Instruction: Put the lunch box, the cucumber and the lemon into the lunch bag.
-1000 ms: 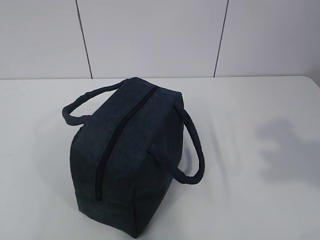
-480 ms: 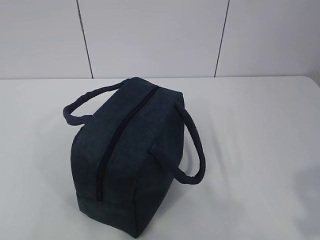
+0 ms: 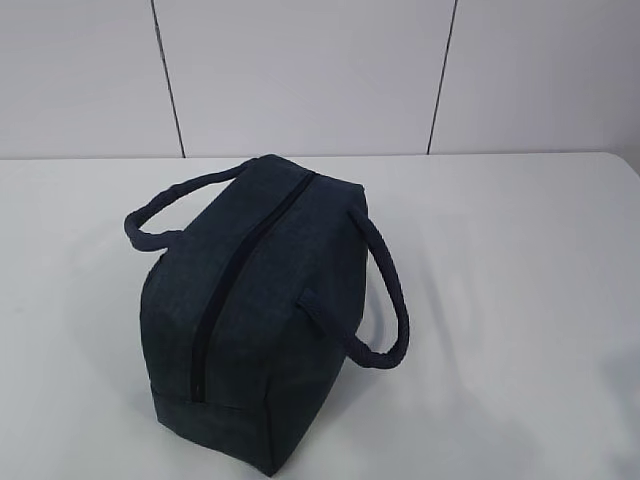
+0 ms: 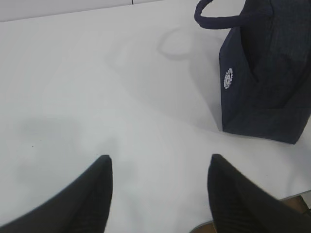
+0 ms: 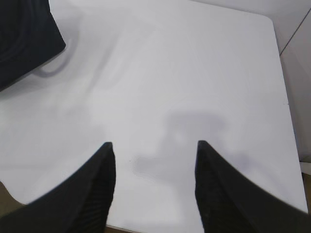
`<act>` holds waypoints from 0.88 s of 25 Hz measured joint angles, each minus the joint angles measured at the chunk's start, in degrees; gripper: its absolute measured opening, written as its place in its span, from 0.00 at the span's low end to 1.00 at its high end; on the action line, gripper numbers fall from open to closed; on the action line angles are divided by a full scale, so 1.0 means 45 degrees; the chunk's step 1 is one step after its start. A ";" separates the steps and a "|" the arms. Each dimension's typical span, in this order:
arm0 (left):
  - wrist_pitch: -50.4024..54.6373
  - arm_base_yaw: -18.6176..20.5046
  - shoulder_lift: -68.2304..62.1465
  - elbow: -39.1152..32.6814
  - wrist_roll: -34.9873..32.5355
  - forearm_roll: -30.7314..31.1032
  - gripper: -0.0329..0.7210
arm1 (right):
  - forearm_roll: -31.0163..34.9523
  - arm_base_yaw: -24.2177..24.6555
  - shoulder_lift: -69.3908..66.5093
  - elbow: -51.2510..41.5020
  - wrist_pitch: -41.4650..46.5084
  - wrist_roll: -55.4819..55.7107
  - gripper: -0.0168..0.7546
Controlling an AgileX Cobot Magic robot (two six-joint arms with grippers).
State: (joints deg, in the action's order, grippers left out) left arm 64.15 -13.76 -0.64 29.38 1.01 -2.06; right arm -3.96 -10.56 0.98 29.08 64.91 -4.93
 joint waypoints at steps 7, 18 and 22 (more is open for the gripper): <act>0.0000 0.0000 0.0000 0.0000 0.0000 0.0027 0.61 | -0.0003 0.0000 0.0000 0.0000 0.0054 0.0000 0.52; -0.0028 0.0000 0.0000 0.0000 0.0000 0.0048 0.47 | 0.0086 0.0000 0.0000 0.0000 0.0054 0.0000 0.52; -0.0028 0.0029 0.0000 0.0000 0.0000 0.0072 0.44 | 0.0086 0.0000 0.0000 0.0000 0.0054 0.0000 0.52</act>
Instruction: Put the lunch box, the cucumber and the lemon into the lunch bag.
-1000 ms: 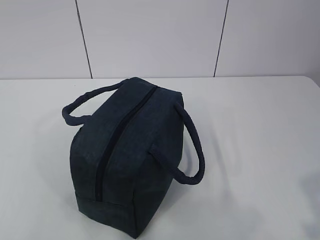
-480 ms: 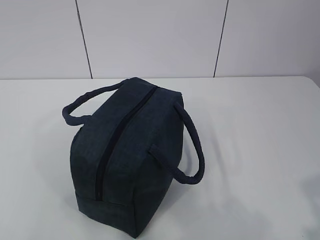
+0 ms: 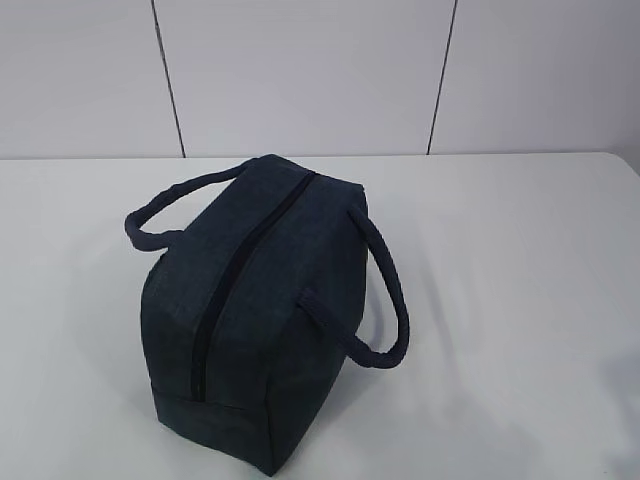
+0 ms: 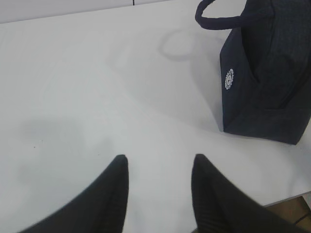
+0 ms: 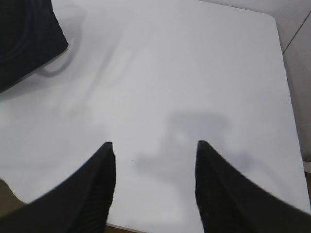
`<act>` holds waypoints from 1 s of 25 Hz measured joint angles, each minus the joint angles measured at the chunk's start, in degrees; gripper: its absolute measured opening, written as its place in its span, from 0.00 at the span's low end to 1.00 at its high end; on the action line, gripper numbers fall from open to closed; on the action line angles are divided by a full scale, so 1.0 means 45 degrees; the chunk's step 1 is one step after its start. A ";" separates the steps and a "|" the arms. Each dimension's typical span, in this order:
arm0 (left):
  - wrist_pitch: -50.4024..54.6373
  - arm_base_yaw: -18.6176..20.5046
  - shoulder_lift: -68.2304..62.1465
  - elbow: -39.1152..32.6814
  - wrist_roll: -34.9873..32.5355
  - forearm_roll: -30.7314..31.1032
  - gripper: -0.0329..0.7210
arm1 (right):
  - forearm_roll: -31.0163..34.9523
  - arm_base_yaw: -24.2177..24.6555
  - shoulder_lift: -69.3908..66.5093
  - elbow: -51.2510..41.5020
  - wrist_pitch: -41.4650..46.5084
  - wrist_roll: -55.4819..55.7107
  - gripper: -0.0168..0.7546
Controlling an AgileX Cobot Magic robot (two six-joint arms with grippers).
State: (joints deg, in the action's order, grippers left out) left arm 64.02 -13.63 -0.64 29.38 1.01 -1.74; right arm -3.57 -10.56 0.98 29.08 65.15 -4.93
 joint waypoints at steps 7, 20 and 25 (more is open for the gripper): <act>-0.0006 0.1482 0.0000 0.0000 0.0000 0.0000 0.42 | 0.0000 0.1210 0.0000 0.0000 0.0017 0.0000 0.52; -0.0006 0.2512 0.0000 0.0000 0.0000 0.0000 0.37 | 0.0000 0.2621 0.0000 0.0000 0.0017 0.0000 0.52; -0.0006 0.2512 0.0000 0.0000 0.0000 0.0000 0.37 | 0.0000 0.2621 0.0000 0.0000 0.0017 0.0000 0.52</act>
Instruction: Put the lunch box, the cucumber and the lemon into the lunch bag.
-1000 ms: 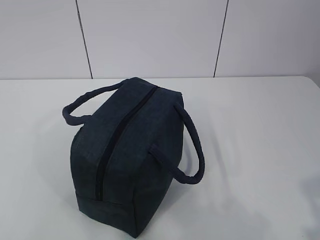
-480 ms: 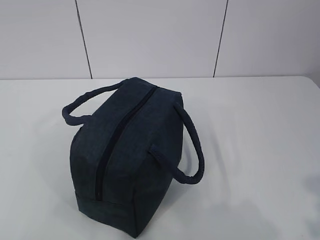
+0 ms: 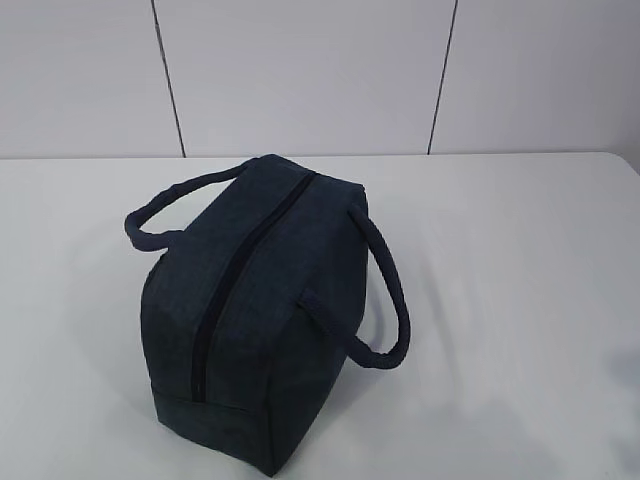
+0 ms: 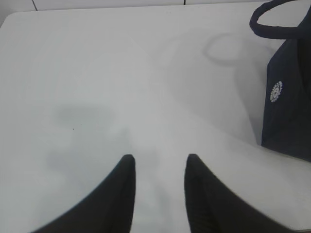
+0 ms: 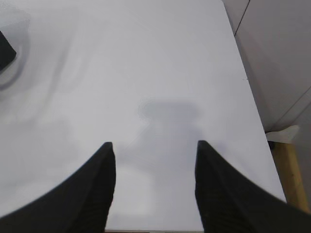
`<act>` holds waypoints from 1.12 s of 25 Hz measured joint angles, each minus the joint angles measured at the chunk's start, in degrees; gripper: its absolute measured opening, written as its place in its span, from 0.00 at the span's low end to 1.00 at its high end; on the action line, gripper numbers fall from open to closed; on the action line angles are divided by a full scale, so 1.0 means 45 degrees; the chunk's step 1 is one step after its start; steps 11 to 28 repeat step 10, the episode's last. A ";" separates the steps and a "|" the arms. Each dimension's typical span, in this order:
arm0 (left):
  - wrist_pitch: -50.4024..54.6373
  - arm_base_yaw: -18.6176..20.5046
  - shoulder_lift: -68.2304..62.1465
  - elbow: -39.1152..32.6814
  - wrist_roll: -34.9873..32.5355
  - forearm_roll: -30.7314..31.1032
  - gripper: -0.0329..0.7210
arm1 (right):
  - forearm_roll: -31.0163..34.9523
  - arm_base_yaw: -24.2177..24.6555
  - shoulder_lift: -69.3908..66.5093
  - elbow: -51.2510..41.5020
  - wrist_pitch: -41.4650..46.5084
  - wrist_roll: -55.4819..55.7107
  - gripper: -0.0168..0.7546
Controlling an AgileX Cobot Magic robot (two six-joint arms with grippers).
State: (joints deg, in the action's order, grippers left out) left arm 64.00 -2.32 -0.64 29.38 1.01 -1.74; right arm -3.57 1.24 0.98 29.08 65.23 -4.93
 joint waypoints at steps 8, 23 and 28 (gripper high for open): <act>0.0000 0.0000 0.0000 0.0000 0.0000 0.0000 0.37 | 0.0000 0.0000 0.0000 0.0000 0.0000 0.0000 0.52; 0.0000 0.0000 0.0000 0.0000 0.0000 0.0000 0.37 | 0.0000 0.0000 0.0000 0.0000 0.0000 0.0000 0.52; 0.0000 0.0000 0.0000 0.0000 0.0000 0.0000 0.37 | 0.0000 0.0000 0.0000 0.0000 0.0000 0.0000 0.52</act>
